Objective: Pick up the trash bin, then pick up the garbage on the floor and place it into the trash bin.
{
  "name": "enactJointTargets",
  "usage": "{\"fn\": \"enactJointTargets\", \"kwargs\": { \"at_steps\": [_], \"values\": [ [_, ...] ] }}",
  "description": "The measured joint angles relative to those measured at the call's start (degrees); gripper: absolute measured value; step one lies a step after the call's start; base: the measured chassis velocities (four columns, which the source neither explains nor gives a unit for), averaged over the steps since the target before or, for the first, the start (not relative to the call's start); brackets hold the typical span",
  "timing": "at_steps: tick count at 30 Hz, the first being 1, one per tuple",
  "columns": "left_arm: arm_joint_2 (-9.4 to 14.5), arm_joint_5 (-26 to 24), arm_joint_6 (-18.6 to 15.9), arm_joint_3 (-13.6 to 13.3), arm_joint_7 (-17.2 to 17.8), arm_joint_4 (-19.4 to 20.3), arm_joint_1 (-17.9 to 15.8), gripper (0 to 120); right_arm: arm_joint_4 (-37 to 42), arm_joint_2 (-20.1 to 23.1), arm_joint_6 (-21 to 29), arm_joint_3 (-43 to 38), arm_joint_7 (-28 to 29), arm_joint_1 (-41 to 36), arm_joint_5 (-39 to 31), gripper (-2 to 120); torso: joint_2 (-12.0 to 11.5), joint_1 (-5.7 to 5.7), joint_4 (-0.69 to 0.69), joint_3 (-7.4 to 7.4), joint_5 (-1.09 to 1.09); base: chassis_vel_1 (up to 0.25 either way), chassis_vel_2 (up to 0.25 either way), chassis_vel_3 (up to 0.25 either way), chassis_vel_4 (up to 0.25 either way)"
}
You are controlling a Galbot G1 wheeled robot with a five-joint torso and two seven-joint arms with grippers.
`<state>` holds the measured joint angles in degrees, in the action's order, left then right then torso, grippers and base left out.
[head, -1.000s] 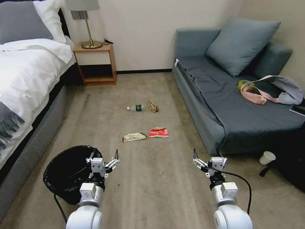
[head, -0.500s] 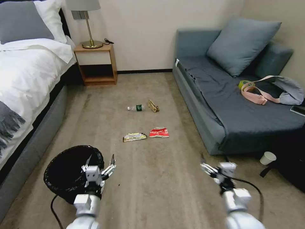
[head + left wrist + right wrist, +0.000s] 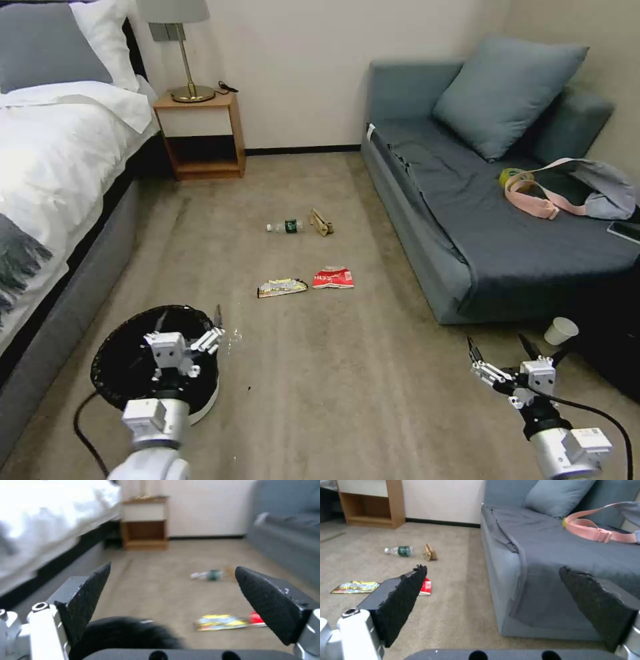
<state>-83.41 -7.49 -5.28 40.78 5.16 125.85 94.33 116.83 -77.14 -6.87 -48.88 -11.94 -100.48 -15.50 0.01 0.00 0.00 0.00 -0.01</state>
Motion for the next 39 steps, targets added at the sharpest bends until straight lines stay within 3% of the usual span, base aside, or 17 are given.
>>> {"fn": "enactJointTargets", "kwargs": {
  "at_steps": [3,4,8,11,14,23,29,39],
  "values": [
    [2.37,-5.6,-6.25,5.82,2.08,0.26,-0.68,100,0.04,0.25,-0.02,-0.04,-0.05,-0.01,-0.56,100,0.0,0.0,0.01,0.0,-0.01,0.0,0.0,0.0,0.0],
    [2.37,-5.6,-6.25,5.82,2.08,0.26,-0.68,100,0.04,0.25,-0.02,-0.04,-0.05,-0.01,-0.56,100,0.0,0.0,0.01,0.0,-0.01,0.0,0.0,0.0,0.0],
    [5.79,-13.65,-11.76,10.84,4.27,-1.59,-2.12,100,-0.48,0.31,-0.35,0.62,-0.08,0.0,-0.59,100,0.0,0.0,0.01,0.0,0.0,0.0,0.0,0.0,0.0],
    [7.29,-16.79,-13.98,11.99,5.02,-3.77,-3.15,100,-0.64,0.27,-0.47,1.12,-0.09,0.02,-0.5,100,0.0,0.0,0.0,0.0,-0.01,0.0,0.0,0.0,0.0],
    [8.94,-18.43,-15.99,12.13,6.12,-7.0,-4.76,100,-0.77,0.21,-0.51,1.83,-0.05,0.2,-0.28,100,0.0,0.0,0.0,0.01,0.0,0.0,0.0,0.0,0.0],
    [10.12,-21.41,-20.78,10.28,10.18,-13.15,-8.13,100,-1.67,-0.02,-0.98,1.94,0.18,0.15,-0.08,100,0.0,0.0,0.0,0.01,0.0,0.0,0.0,0.0,0.0],
    [10.31,-23.69,-22.44,11.53,11.54,-14.71,-9.31,100,-2.76,-0.41,-1.44,1.81,0.28,0.03,0.12,100,-0.01,0.0,0.0,0.01,0.0,0.0,0.0,0.0,0.0],
    [10.97,-23.4,-22.91,12.54,11.37,-17.2,-9.07,100,-3.67,-0.92,-1.68,2.71,1.04,0.34,1.18,100,-0.01,0.0,0.0,0.01,0.01,0.0,0.0,0.0,0.0]
  ]
}}
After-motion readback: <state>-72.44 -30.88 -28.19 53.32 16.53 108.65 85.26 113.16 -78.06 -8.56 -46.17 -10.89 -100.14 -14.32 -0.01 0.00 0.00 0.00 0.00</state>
